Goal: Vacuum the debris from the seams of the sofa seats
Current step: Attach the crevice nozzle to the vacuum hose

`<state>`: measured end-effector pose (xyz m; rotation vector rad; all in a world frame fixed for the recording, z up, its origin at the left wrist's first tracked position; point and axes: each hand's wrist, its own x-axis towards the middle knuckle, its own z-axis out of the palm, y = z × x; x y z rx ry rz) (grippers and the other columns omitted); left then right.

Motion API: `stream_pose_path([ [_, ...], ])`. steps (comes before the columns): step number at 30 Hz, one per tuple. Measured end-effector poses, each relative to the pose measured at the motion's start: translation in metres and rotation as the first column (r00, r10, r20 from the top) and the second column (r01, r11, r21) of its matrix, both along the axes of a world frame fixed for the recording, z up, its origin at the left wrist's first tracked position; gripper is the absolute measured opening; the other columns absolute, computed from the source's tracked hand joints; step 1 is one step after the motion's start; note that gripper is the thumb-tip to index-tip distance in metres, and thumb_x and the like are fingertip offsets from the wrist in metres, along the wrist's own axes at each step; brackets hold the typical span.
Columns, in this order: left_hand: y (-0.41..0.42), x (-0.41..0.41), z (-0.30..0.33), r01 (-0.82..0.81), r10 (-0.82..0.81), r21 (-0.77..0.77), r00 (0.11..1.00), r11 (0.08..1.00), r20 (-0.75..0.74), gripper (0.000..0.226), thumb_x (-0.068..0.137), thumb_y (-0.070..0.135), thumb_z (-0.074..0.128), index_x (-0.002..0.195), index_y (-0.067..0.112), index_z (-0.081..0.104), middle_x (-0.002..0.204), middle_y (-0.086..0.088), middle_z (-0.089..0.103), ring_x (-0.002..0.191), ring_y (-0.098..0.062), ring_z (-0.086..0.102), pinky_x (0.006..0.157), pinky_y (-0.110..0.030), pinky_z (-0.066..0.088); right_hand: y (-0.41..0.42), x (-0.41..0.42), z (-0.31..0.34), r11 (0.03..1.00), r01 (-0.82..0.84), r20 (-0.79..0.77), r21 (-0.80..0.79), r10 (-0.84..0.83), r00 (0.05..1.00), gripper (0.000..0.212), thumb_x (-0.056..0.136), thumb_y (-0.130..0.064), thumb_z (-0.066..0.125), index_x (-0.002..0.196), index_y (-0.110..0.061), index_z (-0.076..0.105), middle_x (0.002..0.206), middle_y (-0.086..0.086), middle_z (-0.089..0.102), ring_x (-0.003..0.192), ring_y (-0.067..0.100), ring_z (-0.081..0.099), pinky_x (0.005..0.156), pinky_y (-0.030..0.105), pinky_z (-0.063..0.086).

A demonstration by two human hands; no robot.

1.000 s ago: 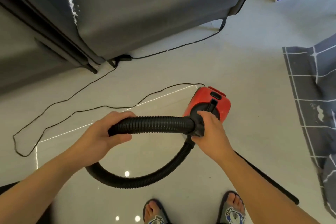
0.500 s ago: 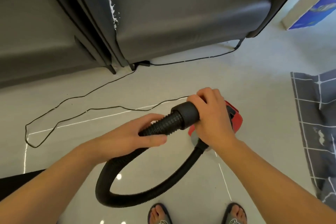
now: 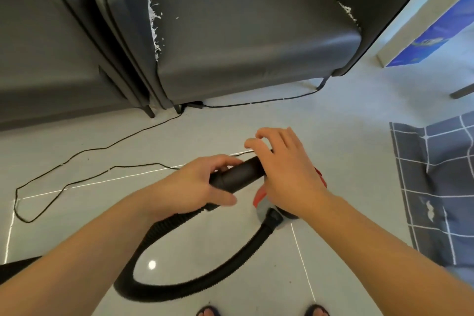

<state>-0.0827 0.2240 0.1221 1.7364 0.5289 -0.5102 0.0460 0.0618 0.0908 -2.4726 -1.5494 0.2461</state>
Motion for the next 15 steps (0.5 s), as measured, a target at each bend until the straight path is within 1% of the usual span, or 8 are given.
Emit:
stream_pose_path([
  [2, -0.003, -0.013, -0.020, 0.000, 0.001, 0.170, 1.000, 0.985, -0.005, 0.062, 0.081, 0.011, 0.081, 0.125, 0.047, 0.054, 0.109, 0.015, 0.061, 0.090, -0.006, 0.063, 0.071, -0.014, 0.051, -0.020, 0.008, -0.021, 0.995, 0.076, -0.048, -0.064, -0.079, 0.996, 0.077, 0.069, 0.003, 0.076, 0.138, -0.020, 0.050, 0.145, 0.007, 0.046, 0.133, 0.030, 0.036, 0.115, 0.051, 0.037],
  [4, -0.009, -0.025, -0.045, -0.015, 0.021, 0.257, 1.000, 0.966, -0.020, 0.069, 0.080, 0.008, 0.081, 0.123, 0.051, 0.050, 0.107, 0.018, 0.058, 0.094, -0.006, 0.062, 0.077, -0.017, 0.051, -0.042, 0.021, -0.045, 0.983, 0.129, -0.109, -0.132, -0.144, 0.984, 0.070, 0.073, 0.003, 0.072, 0.138, -0.016, 0.053, 0.142, 0.007, 0.048, 0.131, 0.030, 0.043, 0.109, 0.046, 0.043],
  [6, -0.019, -0.026, -0.074, 0.019, -0.002, 0.341, 0.999, 0.940, -0.050, 0.072, 0.080, 0.007, 0.081, 0.121, 0.053, 0.044, 0.106, 0.020, 0.055, 0.096, -0.008, 0.061, 0.081, -0.020, 0.051, -0.062, 0.033, -0.073, 0.959, 0.113, -0.157, -0.260, -0.157, 0.975, 0.059, 0.079, -0.003, 0.069, 0.135, -0.015, 0.054, 0.138, 0.005, 0.051, 0.127, 0.029, 0.046, 0.108, 0.041, 0.043],
  [7, -0.029, -0.022, -0.089, 0.055, -0.029, 0.385, 0.997, 0.921, -0.073, 0.074, 0.081, 0.008, 0.080, 0.124, 0.054, 0.041, 0.109, 0.021, 0.054, 0.099, -0.008, 0.059, 0.082, -0.019, 0.049, -0.071, 0.041, -0.089, 0.940, 0.078, -0.165, -0.331, -0.140, 0.976, 0.056, 0.083, -0.008, 0.068, 0.136, -0.016, 0.053, 0.139, 0.004, 0.051, 0.127, 0.026, 0.046, 0.108, 0.038, 0.042],
  [9, -0.047, -0.013, -0.118, 0.185, -0.130, 0.529, 0.982, 0.828, -0.140, 0.076, 0.087, 0.012, 0.074, 0.142, 0.046, 0.034, 0.118, 0.020, 0.049, 0.107, -0.008, 0.051, 0.085, -0.021, 0.043, -0.082, 0.052, -0.120, 0.892, 0.012, -0.190, -0.451, -0.109, 0.976, 0.054, 0.089, -0.015, 0.065, 0.140, -0.019, 0.049, 0.141, 0.001, 0.050, 0.129, 0.023, 0.045, 0.111, 0.034, 0.037],
  [11, -0.075, -0.001, -0.159, 0.351, -0.263, 0.646, 0.936, 0.677, -0.233, 0.071, 0.090, 0.017, 0.065, 0.147, 0.041, 0.031, 0.125, 0.017, 0.046, 0.114, -0.011, 0.046, 0.084, -0.027, 0.042, -0.089, 0.071, -0.158, 0.848, -0.073, -0.234, -0.526, -0.062, 0.970, 0.051, 0.093, -0.019, 0.062, 0.142, -0.019, 0.048, 0.143, 0.002, 0.051, 0.130, 0.023, 0.046, 0.115, 0.036, 0.032],
  [13, -0.096, 0.010, -0.196, 0.504, -0.332, 0.634, 0.864, 0.587, -0.379, 0.057, 0.089, 0.018, 0.060, 0.140, 0.034, 0.039, 0.125, 0.013, 0.046, 0.114, -0.015, 0.047, 0.082, -0.032, 0.042, -0.092, 0.086, -0.195, 0.789, -0.156, -0.258, -0.594, -0.003, 0.966, 0.049, 0.095, -0.027, 0.060, 0.142, -0.019, 0.048, 0.141, 0.004, 0.052, 0.131, 0.025, 0.047, 0.119, 0.041, 0.027],
  [15, -0.127, 0.031, -0.237, 0.544, -0.264, 0.581, 0.826, 0.605, -0.498, 0.040, 0.091, 0.027, 0.059, 0.129, 0.026, 0.046, 0.121, 0.007, 0.048, 0.111, -0.019, 0.051, 0.082, -0.034, 0.043, -0.104, 0.105, -0.240, 0.740, -0.258, -0.277, -0.621, 0.101, 0.956, 0.048, 0.097, -0.038, 0.056, 0.141, -0.020, 0.050, 0.138, 0.005, 0.055, 0.130, 0.026, 0.048, 0.122, 0.046, 0.019],
])
